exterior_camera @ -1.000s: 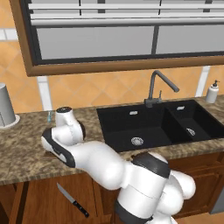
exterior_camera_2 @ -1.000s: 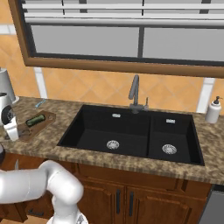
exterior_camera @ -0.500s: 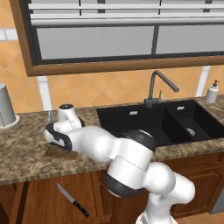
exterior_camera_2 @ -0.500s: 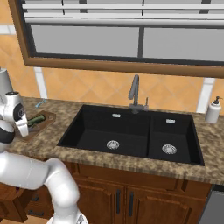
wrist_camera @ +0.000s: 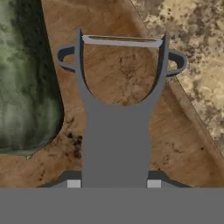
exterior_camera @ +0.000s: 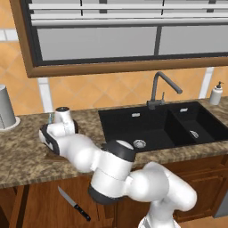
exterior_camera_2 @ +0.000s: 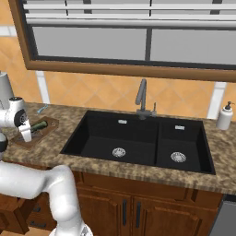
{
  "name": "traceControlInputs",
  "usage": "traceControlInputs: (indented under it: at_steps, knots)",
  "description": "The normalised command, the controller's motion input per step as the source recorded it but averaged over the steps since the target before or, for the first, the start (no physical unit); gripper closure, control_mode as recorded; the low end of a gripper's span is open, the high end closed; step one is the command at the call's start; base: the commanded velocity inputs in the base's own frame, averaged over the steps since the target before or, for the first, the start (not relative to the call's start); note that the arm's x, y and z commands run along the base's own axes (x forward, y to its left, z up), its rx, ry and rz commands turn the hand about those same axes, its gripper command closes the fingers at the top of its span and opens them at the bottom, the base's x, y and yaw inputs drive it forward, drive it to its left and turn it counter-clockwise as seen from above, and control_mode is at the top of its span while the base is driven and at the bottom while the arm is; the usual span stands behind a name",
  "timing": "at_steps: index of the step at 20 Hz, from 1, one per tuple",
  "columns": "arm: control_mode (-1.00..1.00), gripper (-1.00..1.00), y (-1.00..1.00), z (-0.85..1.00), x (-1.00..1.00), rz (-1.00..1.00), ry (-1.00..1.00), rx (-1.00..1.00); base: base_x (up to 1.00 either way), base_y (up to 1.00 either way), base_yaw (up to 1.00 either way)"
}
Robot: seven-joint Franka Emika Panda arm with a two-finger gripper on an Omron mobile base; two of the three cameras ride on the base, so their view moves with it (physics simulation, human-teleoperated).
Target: Place the appropriate cutting tool for cutting the cucumber skin on the cutting board.
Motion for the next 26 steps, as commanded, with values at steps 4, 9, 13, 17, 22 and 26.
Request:
traceControlInputs:
  at_steps: [4,9,13,17,22,26]
  knots:
    - [-1.0,1.0,0.37,-0.28,0.2,0.0,0.01,0.0,0.0,0.0,0.0]
    - [-1.0,-1.0,0.01,-0.34,0.05,0.0,0.03,0.0,0.0,0.0,0.0]
    - [-1.0,-1.0,-0.01,-0.06,-0.14,0.0,0.03,0.0,0.0,0.0,0.0]
    - [-1.0,-1.0,-0.06,0.09,-0.35,0.0,0.0,0.0,0.0,0.0,0.0]
    - [-1.0,-1.0,-0.14,0.51,-0.38,0.0,-0.03,0.0,0.0,0.0,0.0]
    - [-1.0,-1.0,-0.77,0.52,-0.94,0.11,-0.17,0.0,0.0,0.0,0.0]
